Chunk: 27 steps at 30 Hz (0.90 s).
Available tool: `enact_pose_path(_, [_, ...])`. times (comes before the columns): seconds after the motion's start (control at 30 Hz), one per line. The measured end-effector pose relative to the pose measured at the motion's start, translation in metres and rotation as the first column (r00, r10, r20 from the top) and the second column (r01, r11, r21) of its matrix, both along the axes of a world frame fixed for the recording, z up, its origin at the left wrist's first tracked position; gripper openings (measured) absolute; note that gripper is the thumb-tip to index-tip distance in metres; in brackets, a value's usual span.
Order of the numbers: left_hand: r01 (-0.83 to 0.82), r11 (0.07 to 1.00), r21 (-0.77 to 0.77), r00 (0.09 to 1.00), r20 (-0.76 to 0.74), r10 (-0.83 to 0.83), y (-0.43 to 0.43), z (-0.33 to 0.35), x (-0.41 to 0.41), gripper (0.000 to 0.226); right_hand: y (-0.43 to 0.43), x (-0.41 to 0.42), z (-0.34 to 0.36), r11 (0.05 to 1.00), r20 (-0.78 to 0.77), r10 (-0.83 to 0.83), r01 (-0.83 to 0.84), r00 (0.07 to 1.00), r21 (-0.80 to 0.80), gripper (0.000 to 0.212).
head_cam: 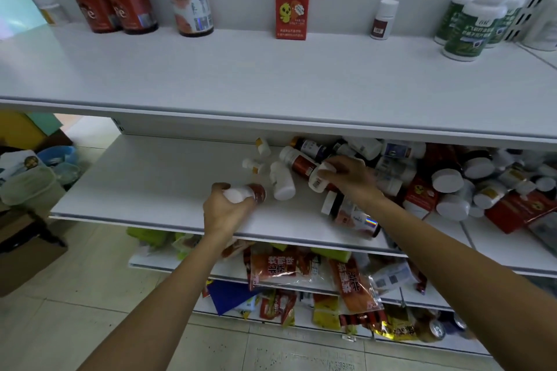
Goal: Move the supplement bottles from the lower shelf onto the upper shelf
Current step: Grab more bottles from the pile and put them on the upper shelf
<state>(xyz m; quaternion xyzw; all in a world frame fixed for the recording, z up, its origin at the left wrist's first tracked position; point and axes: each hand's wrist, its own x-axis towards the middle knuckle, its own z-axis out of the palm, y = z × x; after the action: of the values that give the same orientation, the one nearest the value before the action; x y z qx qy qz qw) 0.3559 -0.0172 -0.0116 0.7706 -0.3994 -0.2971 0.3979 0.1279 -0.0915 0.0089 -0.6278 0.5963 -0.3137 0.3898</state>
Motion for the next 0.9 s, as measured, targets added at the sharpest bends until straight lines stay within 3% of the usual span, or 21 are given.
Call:
enact_pose_path(0.1, [-0.068,0.995,-0.068,0.997,-0.044,0.065,0.017,0.016,0.006,0.047,0.01,0.013,0.012,0.997,0.016,0.065,-0.066,0.998,0.047,0.028])
enact_pose_path(0.27, [-0.16,0.97,-0.185,0.957,-0.271,0.106,0.052,0.042,0.008,0.036,0.038,0.036,0.04,0.971,0.264,0.118,-0.167,0.957,0.172,0.032])
enact_pose_path(0.43, [-0.265,0.929,-0.258,0.859,-0.501,0.106,0.092,0.077,-0.002,0.026,0.069,0.052,0.065,0.912,0.546,0.127,-0.313,0.828,0.264,0.011])
enact_pose_path(0.5, [-0.274,0.921,-0.275,0.828,-0.555,0.08,0.107,0.086,-0.003,0.021,0.084,0.056,0.072,0.901,0.57,0.153,-0.351,0.807,0.254,0.009])
enact_pose_path(0.6, [-0.243,0.922,-0.301,0.811,-0.585,0.023,0.129,0.102,-0.008,0.028,0.104,0.056,0.084,0.877,0.568,0.223,-0.418,0.792,0.238,0.02])
enact_pose_path(0.8, [-0.143,0.936,-0.322,0.872,-0.488,-0.035,0.161,0.133,-0.026,0.086,0.121,0.048,0.113,0.811,0.725,0.185,-0.519,0.664,0.269,0.014])
enact_pose_path(0.9, [-0.143,0.924,-0.354,0.908,-0.419,-0.02,0.167,0.148,-0.028,0.062,0.127,0.043,0.131,0.864,0.669,0.26,-0.477,0.697,0.16,0.013])
